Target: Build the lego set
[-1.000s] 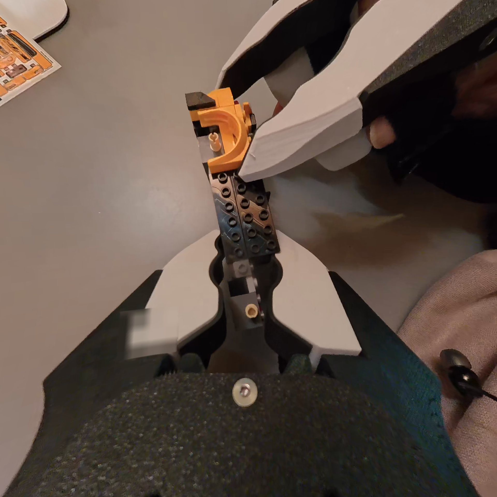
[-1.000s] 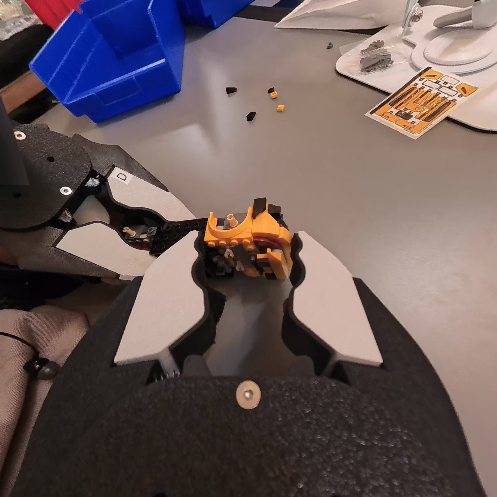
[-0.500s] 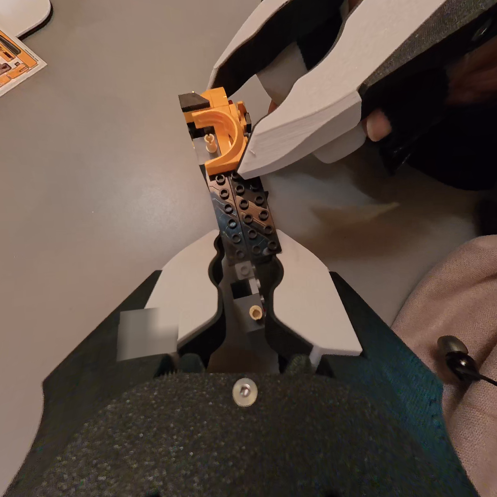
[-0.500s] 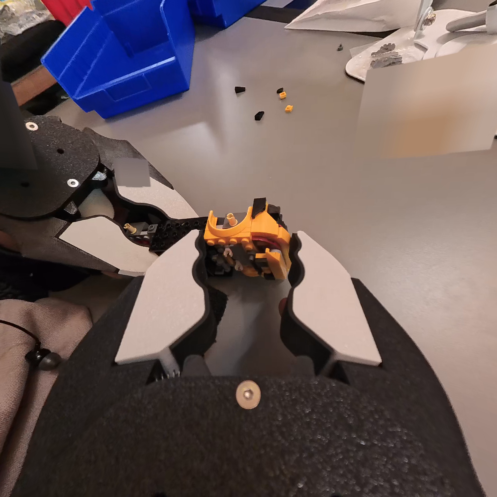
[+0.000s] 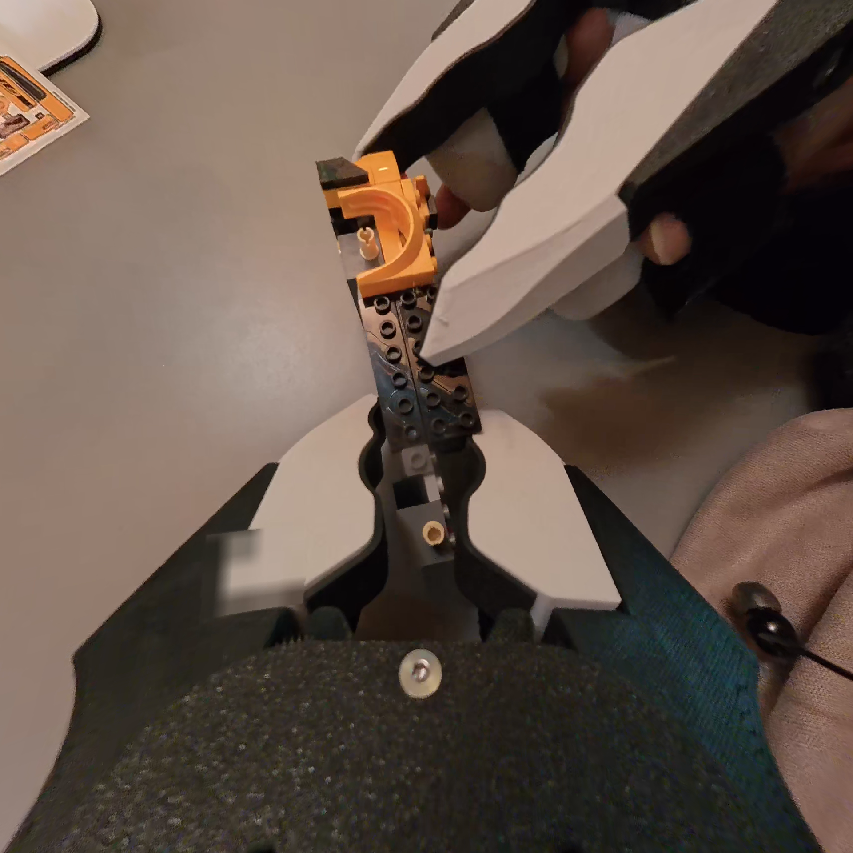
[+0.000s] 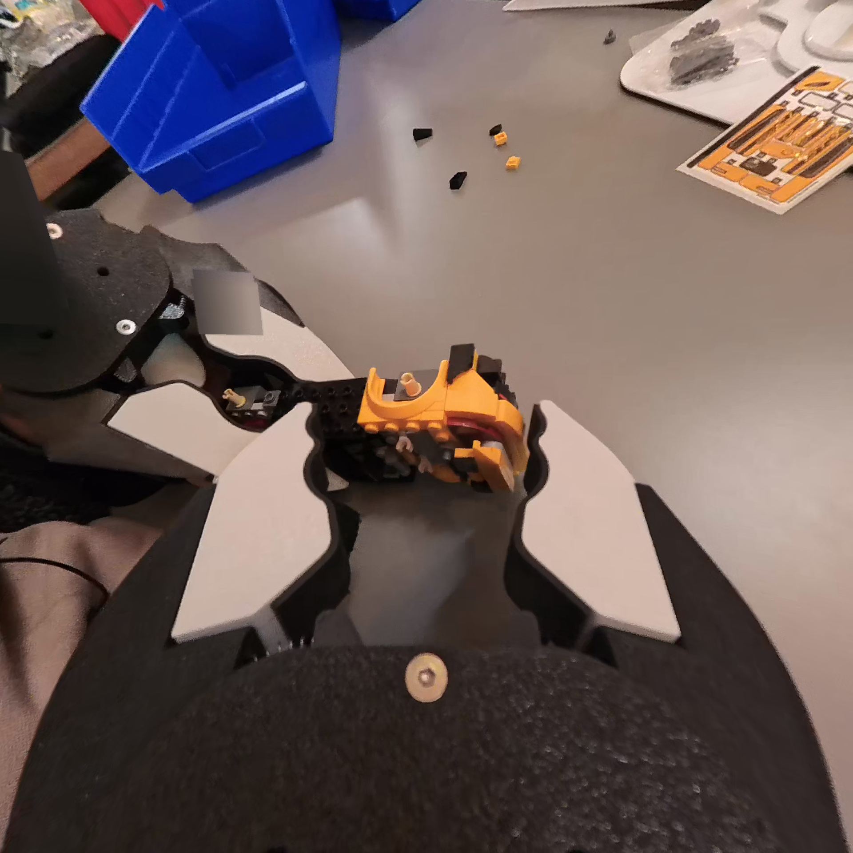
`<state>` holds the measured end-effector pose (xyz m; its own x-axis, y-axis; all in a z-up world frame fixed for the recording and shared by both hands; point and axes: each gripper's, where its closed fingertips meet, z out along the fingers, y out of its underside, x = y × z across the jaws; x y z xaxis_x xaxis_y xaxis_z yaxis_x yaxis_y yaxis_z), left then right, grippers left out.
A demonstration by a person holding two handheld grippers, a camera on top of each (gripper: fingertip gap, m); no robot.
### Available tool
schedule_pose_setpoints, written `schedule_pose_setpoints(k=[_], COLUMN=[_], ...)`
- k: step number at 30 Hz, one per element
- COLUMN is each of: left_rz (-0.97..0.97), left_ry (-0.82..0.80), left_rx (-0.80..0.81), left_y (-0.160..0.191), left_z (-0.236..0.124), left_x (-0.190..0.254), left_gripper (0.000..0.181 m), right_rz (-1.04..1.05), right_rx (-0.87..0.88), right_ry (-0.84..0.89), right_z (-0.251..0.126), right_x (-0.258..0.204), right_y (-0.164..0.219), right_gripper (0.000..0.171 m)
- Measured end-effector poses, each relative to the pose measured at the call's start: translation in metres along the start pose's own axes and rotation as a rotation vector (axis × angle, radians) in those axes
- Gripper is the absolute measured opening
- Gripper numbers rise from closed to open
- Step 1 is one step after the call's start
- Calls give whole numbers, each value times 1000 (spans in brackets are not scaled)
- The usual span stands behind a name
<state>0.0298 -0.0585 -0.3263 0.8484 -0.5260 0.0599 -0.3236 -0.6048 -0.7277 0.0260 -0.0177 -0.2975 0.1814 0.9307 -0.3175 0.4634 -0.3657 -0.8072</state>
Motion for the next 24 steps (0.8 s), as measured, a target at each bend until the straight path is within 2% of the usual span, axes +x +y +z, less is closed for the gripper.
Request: schedule_pose_setpoints(k=[11,24], left_rz=[3,6], left_ry=[5,20], left_rx=[3,-4], left_y=[0,2], left_z=[0,-1], left_x=[0,2], left_gripper=[31,31], right_rz=[93,50], right_rx=[34,42], right_ry=[-25,-8], right_z=[0,0], right_x=[6,3], right_y=[-3,-2], right_gripper=[70,69])
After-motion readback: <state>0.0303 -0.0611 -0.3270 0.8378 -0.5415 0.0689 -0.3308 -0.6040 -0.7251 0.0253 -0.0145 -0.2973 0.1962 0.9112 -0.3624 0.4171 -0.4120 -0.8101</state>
